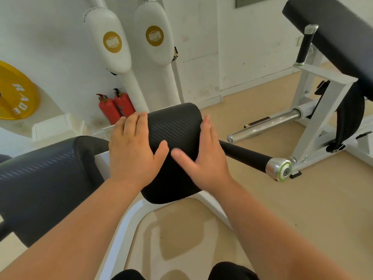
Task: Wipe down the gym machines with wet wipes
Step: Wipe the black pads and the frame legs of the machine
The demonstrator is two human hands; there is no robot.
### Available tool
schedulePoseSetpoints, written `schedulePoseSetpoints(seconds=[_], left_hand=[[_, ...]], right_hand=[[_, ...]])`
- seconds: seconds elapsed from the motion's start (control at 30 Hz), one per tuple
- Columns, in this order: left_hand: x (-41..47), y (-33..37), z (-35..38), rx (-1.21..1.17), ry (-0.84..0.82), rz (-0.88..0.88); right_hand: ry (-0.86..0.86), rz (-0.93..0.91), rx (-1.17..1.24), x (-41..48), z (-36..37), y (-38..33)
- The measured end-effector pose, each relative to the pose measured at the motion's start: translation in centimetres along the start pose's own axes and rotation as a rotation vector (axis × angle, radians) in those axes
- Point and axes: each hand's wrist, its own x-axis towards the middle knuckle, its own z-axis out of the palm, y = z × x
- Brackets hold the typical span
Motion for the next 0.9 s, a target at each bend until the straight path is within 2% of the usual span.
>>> schedulePoseSetpoints(seconds=[0.13,0.27,0.43,0.5,0.57,0.67,0.73,0.8,0.87,0.9], left_hand=[[0.0,-0.6,0.2,0.019,0.004,0.014],[-0.3,-0.5,0.3,-0.009,0.012,0.016],[-0.2,-0.7,0.2,0.009,-0.012,0.002],[-0.3,-0.9,0.1,0.043,-0.023,-0.010],[-0.7,-0.4,-0.1,0.057,-0.004,0.008],[-1.9,2.7,-0.2,0.012,0.061,0.184],[-2.6,5.3,0.4,-0.022,0.042,0.284],[-2.8,6.8,1.7,0.009,-0.033,0.324],[-2.8,6.7,3.1,0.120,-0.074,0.343],[-2.7,6.6,3.5,0.158,-0.076,0.348]], right_hand=[[-0.030,0.004,-0.036,2.3,-0.4,-1.4],[-0.016,-0.090,-0.190,-3.5,1.0,1.1],[-0.241,0.050,-0.397,-9.8,1.4,3.5],[-0.296,0.026,-0.500,-10.7,0.4,3.1],[-0.196,-0.129,-0.578,-10.5,-1.6,1.5],[0.041,-0.314,-0.609,-9.1,-5.9,-0.9],[0.086,-0.301,-0.768,-7.5,-9.3,-1.3],[0.066,-0.200,-0.901,-6.5,-11.7,-0.3],[0.048,-0.172,-0.879,-6.9,-12.7,1.2],[0.068,-0.223,-0.819,-7.5,-12.8,2.0]])
